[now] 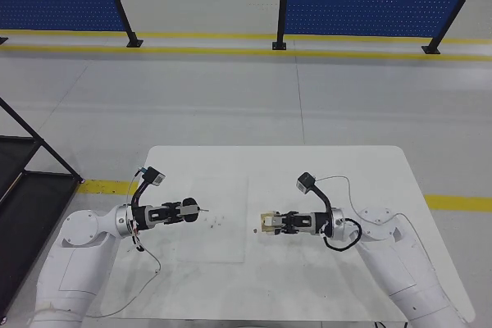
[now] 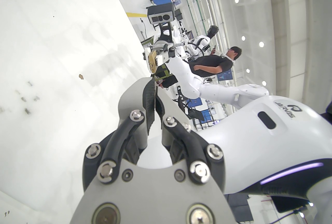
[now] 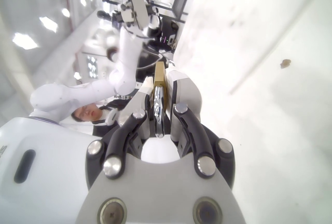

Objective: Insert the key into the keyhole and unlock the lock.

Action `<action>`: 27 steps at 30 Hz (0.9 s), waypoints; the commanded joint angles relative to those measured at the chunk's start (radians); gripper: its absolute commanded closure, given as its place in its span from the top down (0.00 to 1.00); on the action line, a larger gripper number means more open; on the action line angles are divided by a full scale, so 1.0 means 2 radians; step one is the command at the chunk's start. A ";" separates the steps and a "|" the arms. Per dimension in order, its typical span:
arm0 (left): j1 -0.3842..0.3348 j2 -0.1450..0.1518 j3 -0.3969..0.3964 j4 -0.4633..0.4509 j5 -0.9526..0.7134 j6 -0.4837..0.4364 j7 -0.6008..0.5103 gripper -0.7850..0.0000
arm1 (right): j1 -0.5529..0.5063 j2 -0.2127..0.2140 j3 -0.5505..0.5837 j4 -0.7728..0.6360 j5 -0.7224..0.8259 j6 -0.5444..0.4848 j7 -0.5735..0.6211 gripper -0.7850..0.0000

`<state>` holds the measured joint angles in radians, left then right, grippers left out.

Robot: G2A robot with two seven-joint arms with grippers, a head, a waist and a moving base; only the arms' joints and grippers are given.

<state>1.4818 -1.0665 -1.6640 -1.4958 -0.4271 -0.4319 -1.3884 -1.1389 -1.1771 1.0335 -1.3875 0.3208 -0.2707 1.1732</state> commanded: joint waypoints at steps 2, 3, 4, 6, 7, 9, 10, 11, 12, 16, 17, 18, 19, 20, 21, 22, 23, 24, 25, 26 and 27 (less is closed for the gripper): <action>0.000 0.000 0.000 0.000 0.000 0.000 0.000 0.00 | 0.000 0.000 0.000 0.000 -0.001 0.000 0.000 0.00; 0.000 0.000 0.000 0.000 0.000 0.000 0.000 0.00 | 0.000 0.000 0.000 0.000 -0.001 0.000 0.000 0.00; 0.000 0.000 0.000 0.000 0.000 0.000 0.000 0.00 | 0.000 0.000 0.000 0.000 -0.001 0.000 0.000 0.00; 0.000 0.000 0.000 0.000 0.000 0.000 0.000 0.00 | 0.000 0.000 0.000 0.000 -0.001 0.000 0.000 0.00; 0.000 0.000 0.000 0.000 0.000 0.000 0.000 0.00 | 0.000 0.000 0.000 0.000 -0.001 0.000 0.000 0.00; 0.000 0.000 0.000 0.000 0.000 0.000 0.000 0.00 | 0.000 0.000 0.000 0.000 -0.001 0.000 0.000 0.00; 0.000 0.000 0.000 0.000 0.000 0.000 0.000 0.00 | 0.000 0.000 0.000 0.000 -0.001 0.000 0.000 0.00; 0.000 0.000 0.000 0.000 0.000 0.000 0.000 0.00 | 0.000 0.000 0.000 0.000 -0.001 0.000 0.000 0.00; 0.000 0.000 0.000 0.000 0.000 0.000 0.000 0.00 | 0.000 0.000 0.000 0.000 -0.001 0.000 0.000 0.00; 0.000 0.000 0.000 0.000 0.000 0.000 0.000 0.00 | -0.001 0.000 0.000 -0.001 0.000 0.001 -0.003 0.00; 0.000 0.000 0.000 0.000 0.000 0.000 0.000 0.00 | -0.007 -0.001 -0.001 -0.005 0.008 0.002 -0.014 0.00; 0.000 0.000 0.000 0.000 0.000 0.000 0.000 0.00 | -0.012 -0.001 0.000 -0.007 0.021 -0.002 -0.021 0.00; 0.000 0.000 0.000 0.000 0.000 0.000 0.000 0.00 | -0.015 -0.002 0.001 -0.007 0.031 -0.007 -0.025 0.00; 0.000 0.000 0.000 0.000 0.000 0.000 0.000 0.00 | -0.018 -0.002 0.001 -0.006 0.040 -0.012 -0.029 0.00; 0.000 0.000 0.000 0.000 0.000 0.000 0.000 0.00 | -0.019 -0.002 0.001 -0.005 0.046 -0.015 -0.029 0.00; 0.000 0.000 0.000 0.000 0.000 0.000 0.000 0.00 | -0.020 -0.003 0.001 -0.004 0.050 -0.017 -0.028 0.00; 0.000 0.000 0.000 0.000 0.000 0.000 0.000 0.00 | -0.021 -0.003 0.001 -0.004 0.055 -0.021 -0.031 0.00; 0.000 0.000 0.000 0.000 0.000 0.000 0.000 0.00 | -0.022 -0.003 0.000 -0.003 0.059 -0.024 -0.032 0.00; 0.000 0.000 0.000 0.000 0.000 0.000 0.000 0.00 | -0.023 -0.004 -0.001 -0.003 0.062 -0.027 -0.033 0.00; 0.000 0.000 0.000 0.000 0.000 0.000 0.000 0.00 | -0.023 -0.004 -0.002 -0.003 0.064 -0.030 -0.034 0.00; 0.000 0.000 0.000 0.000 0.000 0.000 0.000 0.00 | -0.025 -0.004 -0.002 -0.003 0.069 -0.033 -0.035 0.00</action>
<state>1.4818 -1.0665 -1.6640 -1.4958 -0.4271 -0.4319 -1.3884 -1.1861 -1.1850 1.0302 -1.3938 0.4509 -0.3312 1.1051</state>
